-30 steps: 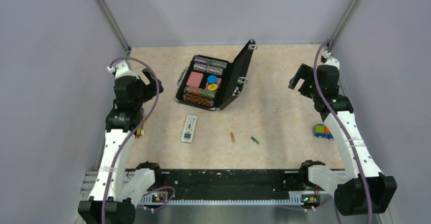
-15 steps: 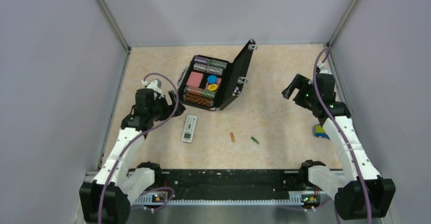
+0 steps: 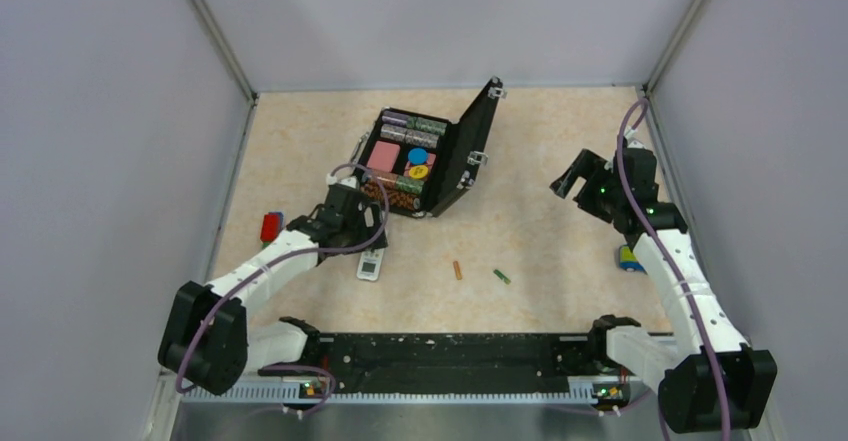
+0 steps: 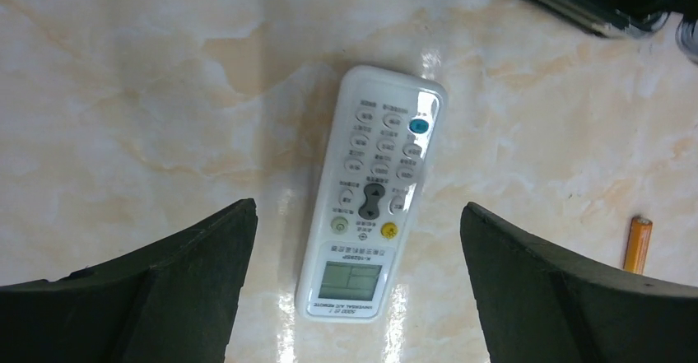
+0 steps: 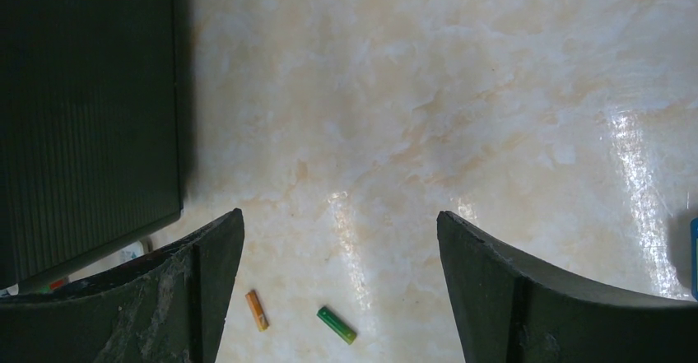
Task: Load the batteries into the remote control
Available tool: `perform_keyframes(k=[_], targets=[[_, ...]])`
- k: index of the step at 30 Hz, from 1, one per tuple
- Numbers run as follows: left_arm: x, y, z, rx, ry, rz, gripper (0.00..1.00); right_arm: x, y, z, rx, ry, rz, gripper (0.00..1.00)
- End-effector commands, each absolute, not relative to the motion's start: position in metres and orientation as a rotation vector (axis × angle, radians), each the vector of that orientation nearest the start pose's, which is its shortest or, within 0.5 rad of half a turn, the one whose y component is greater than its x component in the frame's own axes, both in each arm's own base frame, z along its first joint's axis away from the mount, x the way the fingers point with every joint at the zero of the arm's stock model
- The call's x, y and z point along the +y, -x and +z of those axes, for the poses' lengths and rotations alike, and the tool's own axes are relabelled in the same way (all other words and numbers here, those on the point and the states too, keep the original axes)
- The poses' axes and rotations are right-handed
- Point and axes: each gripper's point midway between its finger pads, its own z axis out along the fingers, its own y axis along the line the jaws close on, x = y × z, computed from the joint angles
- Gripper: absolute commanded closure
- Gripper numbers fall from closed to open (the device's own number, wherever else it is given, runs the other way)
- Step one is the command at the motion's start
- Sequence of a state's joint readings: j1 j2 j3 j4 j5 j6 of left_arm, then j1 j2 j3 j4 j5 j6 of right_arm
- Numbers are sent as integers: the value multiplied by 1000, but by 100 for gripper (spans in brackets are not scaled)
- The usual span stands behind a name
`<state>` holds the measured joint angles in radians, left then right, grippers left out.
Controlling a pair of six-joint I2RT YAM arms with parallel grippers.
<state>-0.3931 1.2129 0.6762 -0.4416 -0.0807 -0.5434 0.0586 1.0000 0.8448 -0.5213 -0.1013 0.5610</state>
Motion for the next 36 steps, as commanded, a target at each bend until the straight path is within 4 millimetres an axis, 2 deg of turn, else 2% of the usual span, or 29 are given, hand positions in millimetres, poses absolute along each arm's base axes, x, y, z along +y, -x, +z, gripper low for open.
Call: perform_keyframes(k=[1, 5, 8, 10, 19, 21, 24, 27, 29, 32, 36], targets=[[-131, -262, 62, 2464, 126, -289, 2, 59, -301, 187, 2180, -498, 466, 15], [-131, -257, 47, 2483, 95, -238, 4, 61, -303, 188, 2185, -491, 472, 15], [-130, -253, 36, 2523, 104, -196, 19, 62, -303, 189, 2184, -493, 484, 15], [-127, -254, 32, 2534, 132, -148, 23, 64, -301, 189, 2186, -491, 495, 16], [-127, -255, 26, 2562, 117, -50, 27, 66, -295, 192, 2182, -483, 510, 16], [-128, -256, 23, 2578, 107, -27, 35, 66, -293, 194, 2183, -480, 515, 16], [-132, -258, 26, 2577, 83, -19, 60, 67, -290, 199, 2186, -471, 524, 16], [-139, -262, 41, 2550, 58, -66, 84, 70, -285, 208, 2188, -450, 538, 16], [-148, -265, 57, 2521, 16, -134, 100, 72, -281, 214, 2189, -424, 551, 16], [-167, -266, 94, 2440, -77, -301, 100, 82, -273, 227, 2185, -361, 612, 16], [-200, -255, 158, 2281, -258, -588, 100, 119, -252, 257, 2154, -166, 874, 16]])
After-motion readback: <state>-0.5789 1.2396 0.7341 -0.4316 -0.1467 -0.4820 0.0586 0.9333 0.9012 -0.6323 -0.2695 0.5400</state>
